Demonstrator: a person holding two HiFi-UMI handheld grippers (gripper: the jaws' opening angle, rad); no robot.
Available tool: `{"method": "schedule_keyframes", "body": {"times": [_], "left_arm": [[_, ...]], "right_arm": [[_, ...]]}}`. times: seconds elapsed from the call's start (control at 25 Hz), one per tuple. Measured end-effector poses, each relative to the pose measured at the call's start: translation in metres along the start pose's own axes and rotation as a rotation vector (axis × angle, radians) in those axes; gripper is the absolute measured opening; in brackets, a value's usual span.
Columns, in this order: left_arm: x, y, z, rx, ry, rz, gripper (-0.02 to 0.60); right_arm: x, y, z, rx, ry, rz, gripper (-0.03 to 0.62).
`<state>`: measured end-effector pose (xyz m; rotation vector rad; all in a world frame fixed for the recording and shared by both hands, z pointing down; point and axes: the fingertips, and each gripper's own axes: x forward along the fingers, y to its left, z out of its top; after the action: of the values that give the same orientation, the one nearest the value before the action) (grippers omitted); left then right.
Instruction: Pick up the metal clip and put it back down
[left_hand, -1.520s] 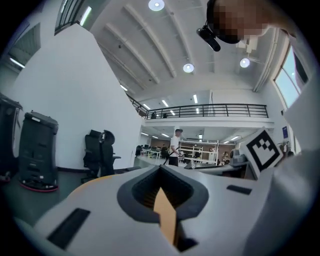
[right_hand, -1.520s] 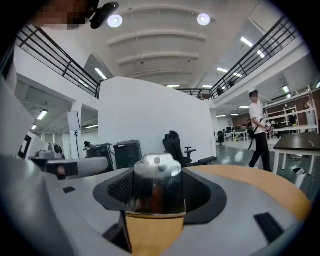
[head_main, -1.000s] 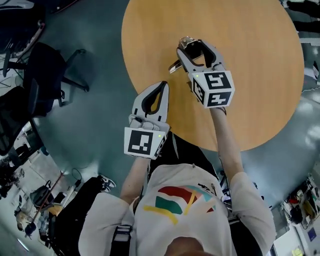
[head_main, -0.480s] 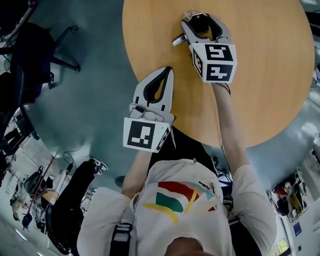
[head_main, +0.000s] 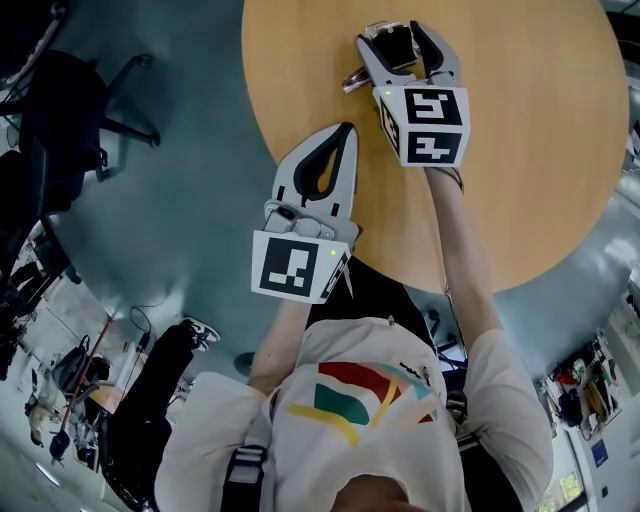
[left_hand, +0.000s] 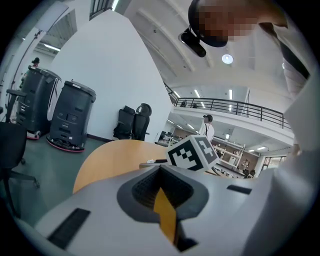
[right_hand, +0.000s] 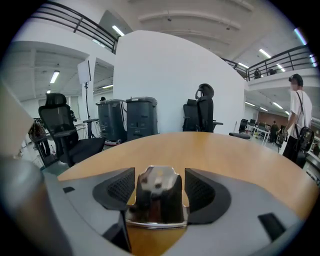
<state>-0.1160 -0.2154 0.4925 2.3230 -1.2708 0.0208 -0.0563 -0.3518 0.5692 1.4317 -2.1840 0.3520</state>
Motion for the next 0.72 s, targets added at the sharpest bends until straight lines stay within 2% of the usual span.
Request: {"method": "schedule_keyframes", "body": {"times": [0.24,0.4,0.44,0.52,0.56,0.64,0.72], "left_arm": [[-0.004,-0.005,0.029,0.028,-0.04,-0.023,0.043],[-0.005,-0.032,0.065,0.092,-0.108,-0.106,0.043],[-0.004,-0.047,0.076,0.111,-0.124,-0.138,0.043],[-0.003,-0.086,0.103,0.139,-0.155,-0.214,0.043],[-0.001,-0.108,0.119,0.149,-0.171,-0.258,0.043],[0.002,-0.154,0.145,0.168,-0.198,-0.345,0.043],[-0.002,-0.2,0.156,0.191,-0.207,-0.409,0.043]], "right_arm": [[-0.052,-0.001,0.072,-0.003,-0.133,-0.003,0.299],[-0.12,-0.008,0.122,0.012,-0.266,-0.022,0.297],[-0.144,-0.016,0.134,0.019,-0.308,-0.051,0.263],[-0.205,-0.04,0.161,0.044,-0.398,-0.136,0.083],[-0.238,-0.054,0.175,0.063,-0.445,-0.186,0.021],[-0.301,-0.08,0.192,0.105,-0.525,-0.273,0.014],[-0.362,-0.096,0.19,0.143,-0.572,-0.331,0.014]]}}
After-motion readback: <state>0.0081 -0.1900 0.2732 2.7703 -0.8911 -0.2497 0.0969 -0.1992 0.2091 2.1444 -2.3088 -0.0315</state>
